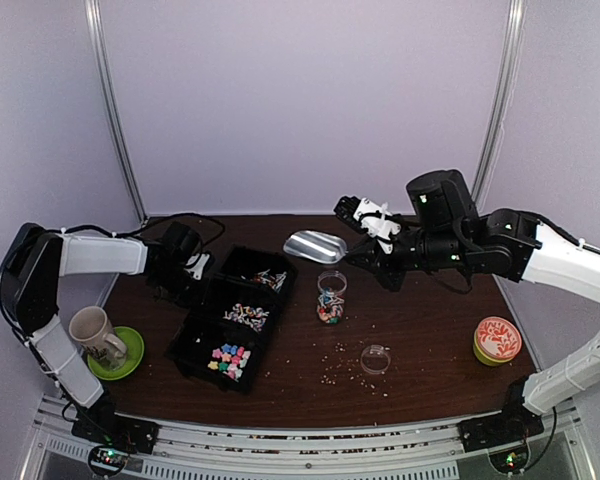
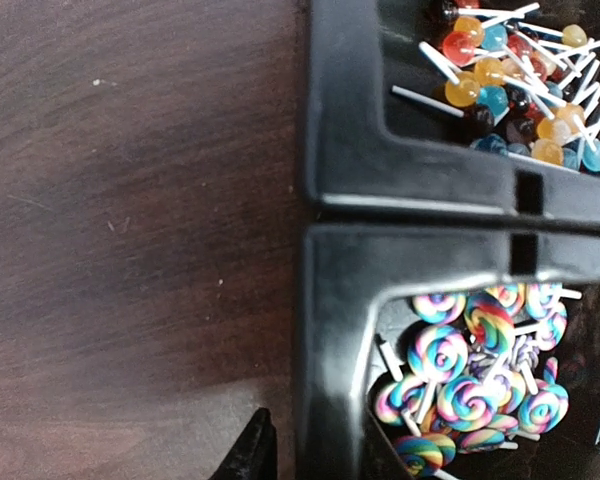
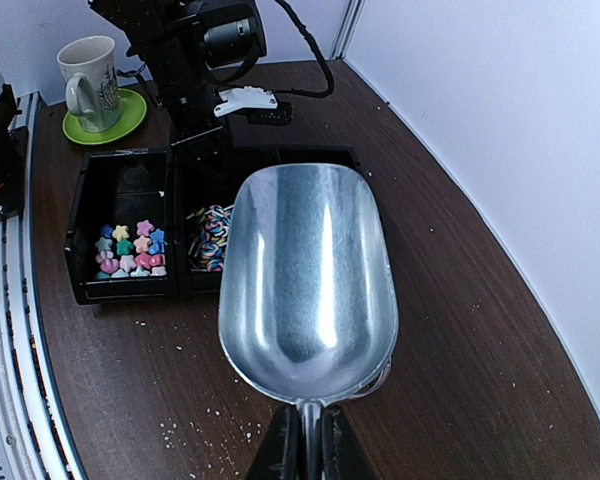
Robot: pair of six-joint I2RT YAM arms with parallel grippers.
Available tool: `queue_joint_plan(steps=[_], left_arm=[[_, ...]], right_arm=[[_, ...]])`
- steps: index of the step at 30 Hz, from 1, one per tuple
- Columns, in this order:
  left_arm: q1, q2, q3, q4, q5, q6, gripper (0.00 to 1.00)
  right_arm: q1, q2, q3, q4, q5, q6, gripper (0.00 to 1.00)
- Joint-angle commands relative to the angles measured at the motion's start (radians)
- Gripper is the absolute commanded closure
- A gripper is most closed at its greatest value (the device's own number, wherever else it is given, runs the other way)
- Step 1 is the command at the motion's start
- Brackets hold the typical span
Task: Pack the candies
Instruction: Scoop the fake candies from the storage box.
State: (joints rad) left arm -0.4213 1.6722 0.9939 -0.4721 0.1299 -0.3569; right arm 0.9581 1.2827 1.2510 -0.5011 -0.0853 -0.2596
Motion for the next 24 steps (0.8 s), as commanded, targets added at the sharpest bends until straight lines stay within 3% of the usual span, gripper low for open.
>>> queue_joint_plan(steps=[1, 6, 12, 24], left_arm=[[0.019, 0.029, 0.042, 0.011, 0.048, -0.011, 0.74], [0.021, 0.065, 0.065, 0.007, 0.064, -0.005, 0.79], [0.022, 0.069, 0.074, 0.000, 0.055, 0.003, 1.00], [0.021, -0.182, 0.076, -0.052, -0.040, 0.050, 1.00]], right_arm=[[0.008, 0.012, 0.006, 0.029, 0.012, -0.004, 1.00], [0.010, 0.024, 0.019, 0.021, 0.009, -0.008, 1.00], [0.011, 0.030, 0.028, 0.015, 0.010, -0.013, 1.00], [0.019, 0.117, 0.177, -0.165, 0.071, -0.017, 1.00]])
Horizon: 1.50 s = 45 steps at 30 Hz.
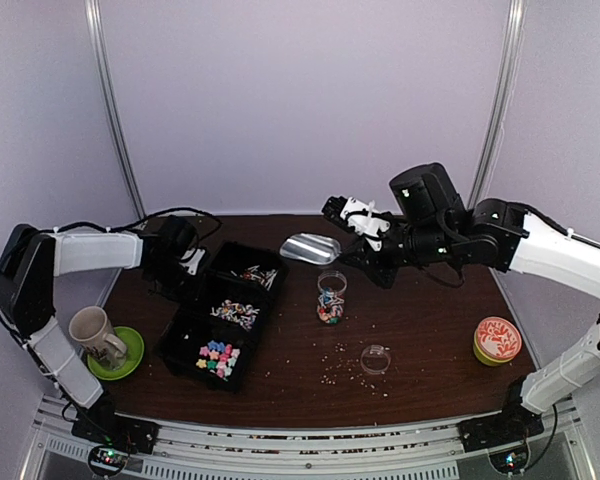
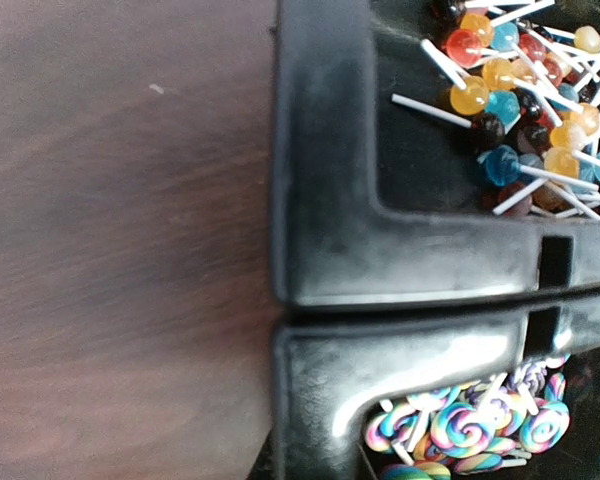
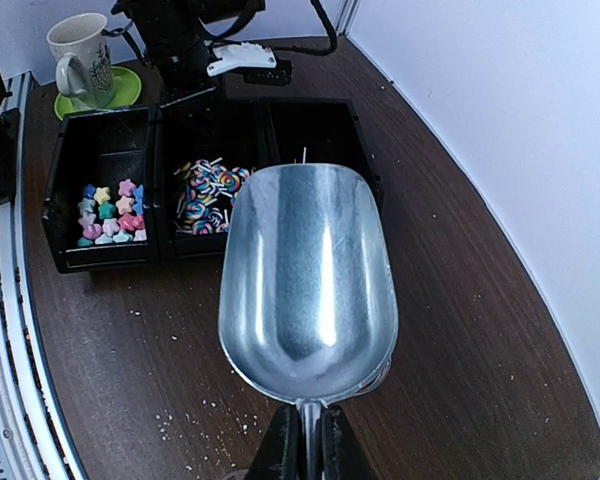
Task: Pack the candies
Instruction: Scoop the fake candies from the storage box.
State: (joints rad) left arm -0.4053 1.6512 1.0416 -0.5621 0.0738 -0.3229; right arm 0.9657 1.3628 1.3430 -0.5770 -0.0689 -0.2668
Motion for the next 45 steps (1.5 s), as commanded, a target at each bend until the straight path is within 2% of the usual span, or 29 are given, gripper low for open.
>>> queue_joint_plan(steps=[1, 8, 16, 31, 39, 45], left_arm=[[0.004, -0.188, 0.025, 0.035, 0.011, 0.023, 1.00], [-0.009, -0.311, 0.016, -0.021, -0.062, 0.077, 1.00], [-0.089, -0.289, 0.040, -0.112, -0.157, 0.122, 1.00], [-0.261, -0.223, 0.159, -0.186, -0.225, 0.147, 1.00], [-0.300, -0.258, 0.166, -0.200, -0.242, 0.123, 1.00], [-0.305, -0.306, 0.163, -0.199, -0.227, 0.098, 1.00]], right_arm=[[0.011, 0.059, 0.117, -0.126, 0.071, -0.007, 1.00], [0.038, 0.272, 0.383, -0.396, 0.182, 0.031, 1.00], [0.074, 0.432, 0.581, -0.547, 0.237, 0.051, 1.00], [0.113, 0.647, 0.717, -0.673, 0.268, 0.066, 1.00], [0.114, 0.716, 0.763, -0.685, 0.292, 0.077, 1.00], [0.112, 0.756, 0.778, -0.618, 0.227, 0.090, 1.00]])
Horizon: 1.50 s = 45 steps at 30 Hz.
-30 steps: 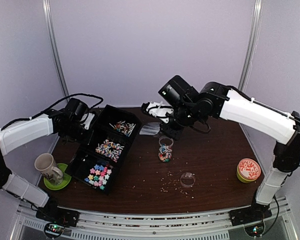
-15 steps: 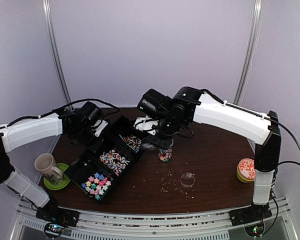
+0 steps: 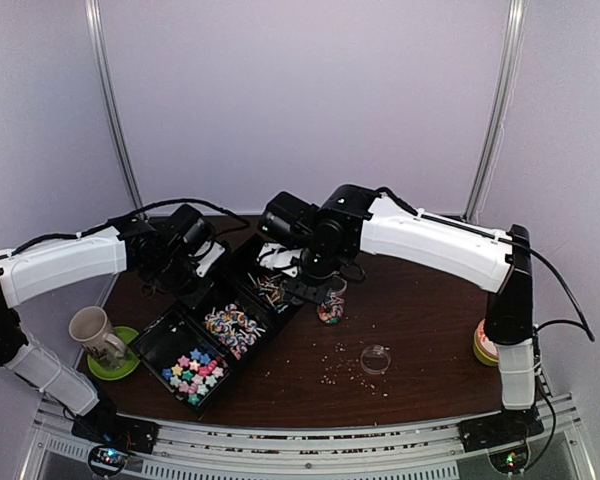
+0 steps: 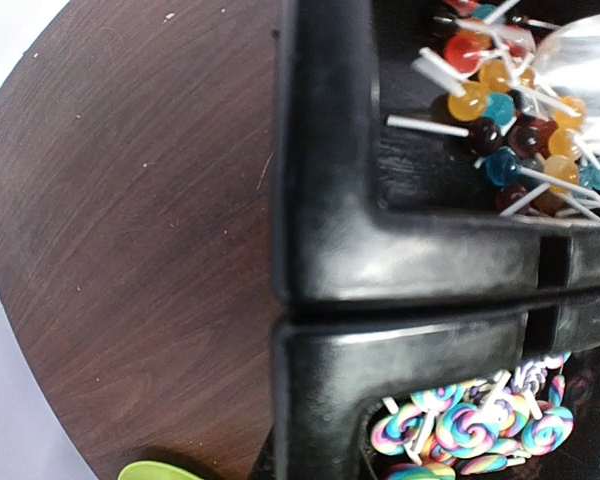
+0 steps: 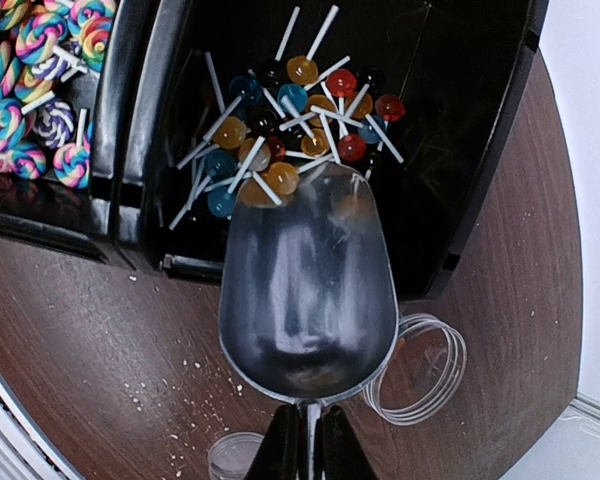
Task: Pack the candies
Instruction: Scoop the fake candies from the storage box.
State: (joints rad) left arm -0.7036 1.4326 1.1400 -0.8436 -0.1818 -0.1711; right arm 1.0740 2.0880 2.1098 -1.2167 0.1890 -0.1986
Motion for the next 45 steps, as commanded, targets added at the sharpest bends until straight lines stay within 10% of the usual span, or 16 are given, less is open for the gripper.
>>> queue_joint_plan(steps=[1, 16, 45], left_arm=[[-0.007, -0.093, 0.062, 0.086, 0.037, -0.057, 1.00], [-0.006, -0.108, 0.059, 0.106, 0.084, -0.073, 1.00], [0.080, -0.088, 0.026, 0.138, 0.133, -0.058, 1.00]], right_arm=[[0.003, 0.032, 0.001, 0.052, -0.051, 0.026, 1.00], [0.004, -0.045, -0.359, 0.668, -0.142, 0.100, 1.00], [-0.031, -0.239, -0.797, 1.342, -0.312, 0.167, 1.00]])
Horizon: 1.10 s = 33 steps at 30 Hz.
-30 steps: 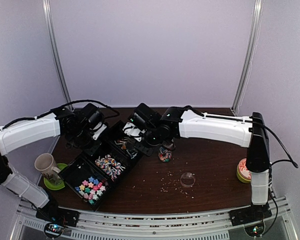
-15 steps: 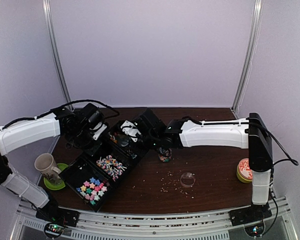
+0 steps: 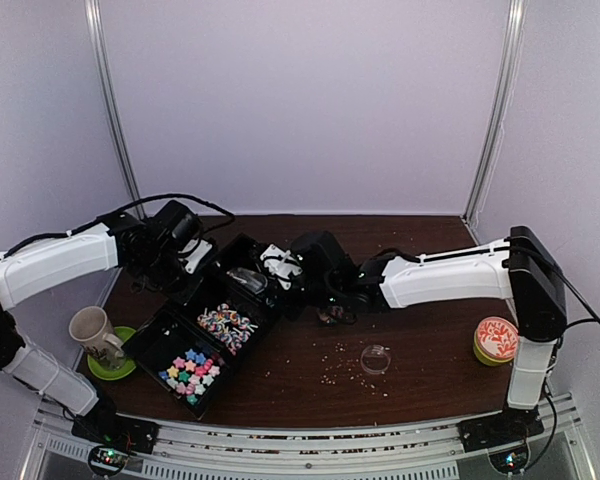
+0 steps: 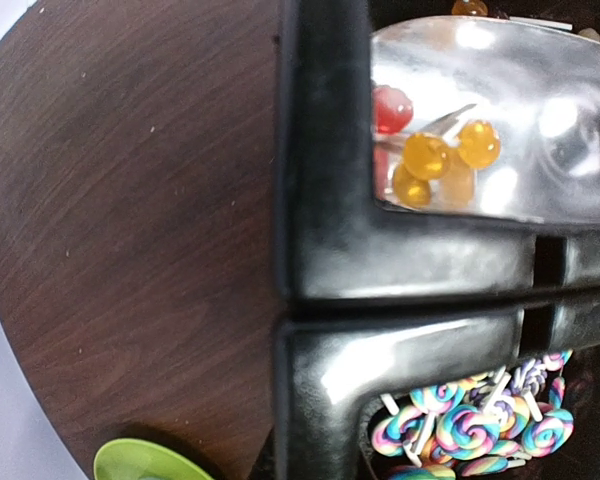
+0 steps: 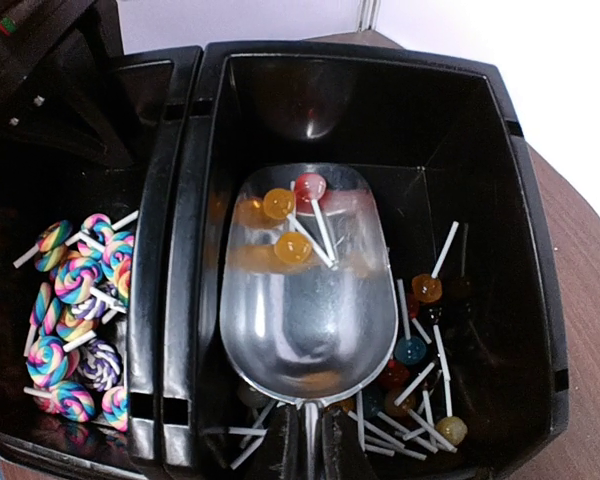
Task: Pack the candies
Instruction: Scoop the fake candies from the storage box, then place the fake candies in the packing bottle.
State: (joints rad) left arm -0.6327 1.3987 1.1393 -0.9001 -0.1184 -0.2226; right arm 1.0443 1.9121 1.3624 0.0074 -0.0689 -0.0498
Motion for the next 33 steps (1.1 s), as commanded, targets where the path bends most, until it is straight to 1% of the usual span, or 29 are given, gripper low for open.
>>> queue_joint_plan(steps=[1, 12, 21, 26, 33], left_arm=[[0.012, -0.055, 0.022, 0.197, 0.069, -0.003, 1.00], [0.030, -0.032, -0.001, 0.191, 0.066, 0.005, 1.00], [0.045, -0.017, 0.010, 0.185, 0.046, 0.008, 1.00], [0.053, -0.009, 0.028, 0.187, 0.035, 0.005, 1.00], [0.081, 0.063, 0.081, 0.179, 0.048, -0.005, 1.00]], right_arm=[[-0.005, -0.075, -0.073, 0.138, -0.053, 0.020, 1.00], [-0.026, -0.193, -0.239, 0.337, 0.017, 0.021, 1.00], [-0.035, -0.266, -0.294, 0.366, 0.076, -0.014, 1.00], [-0.047, -0.306, -0.291, 0.292, 0.139, -0.047, 1.00], [-0.054, -0.406, -0.262, 0.049, 0.197, -0.098, 1.00]])
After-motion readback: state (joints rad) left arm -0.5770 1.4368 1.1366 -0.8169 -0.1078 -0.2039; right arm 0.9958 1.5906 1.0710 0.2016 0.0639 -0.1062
